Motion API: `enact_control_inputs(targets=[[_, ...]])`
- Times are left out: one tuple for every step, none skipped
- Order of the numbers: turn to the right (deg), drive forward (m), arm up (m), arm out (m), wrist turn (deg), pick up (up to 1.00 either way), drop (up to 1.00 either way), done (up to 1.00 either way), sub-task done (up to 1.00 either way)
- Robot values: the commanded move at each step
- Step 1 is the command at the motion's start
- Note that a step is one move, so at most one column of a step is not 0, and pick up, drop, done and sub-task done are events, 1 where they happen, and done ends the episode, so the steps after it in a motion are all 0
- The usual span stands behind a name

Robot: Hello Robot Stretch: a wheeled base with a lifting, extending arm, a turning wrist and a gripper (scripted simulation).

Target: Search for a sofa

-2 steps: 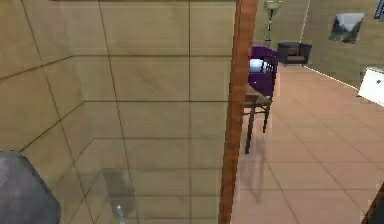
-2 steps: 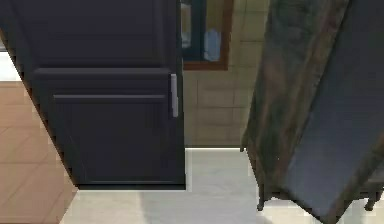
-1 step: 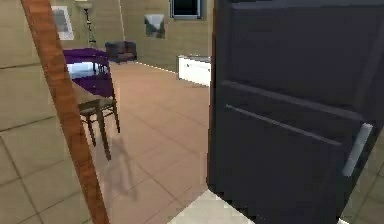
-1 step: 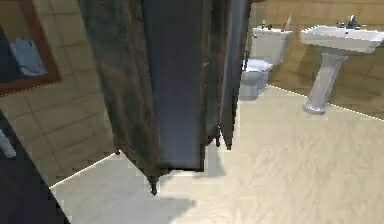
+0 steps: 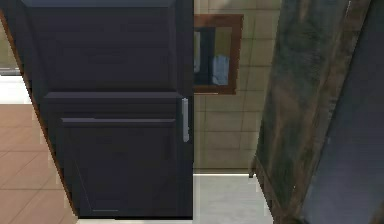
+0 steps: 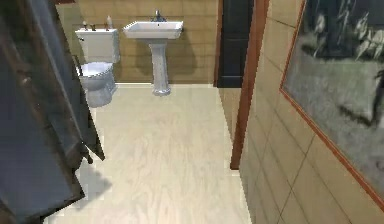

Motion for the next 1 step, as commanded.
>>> enact_control_inputs(targets=[[3.0,0.00,0.00,0.00,0.0,0.00,0.00,0.00,0.00]])
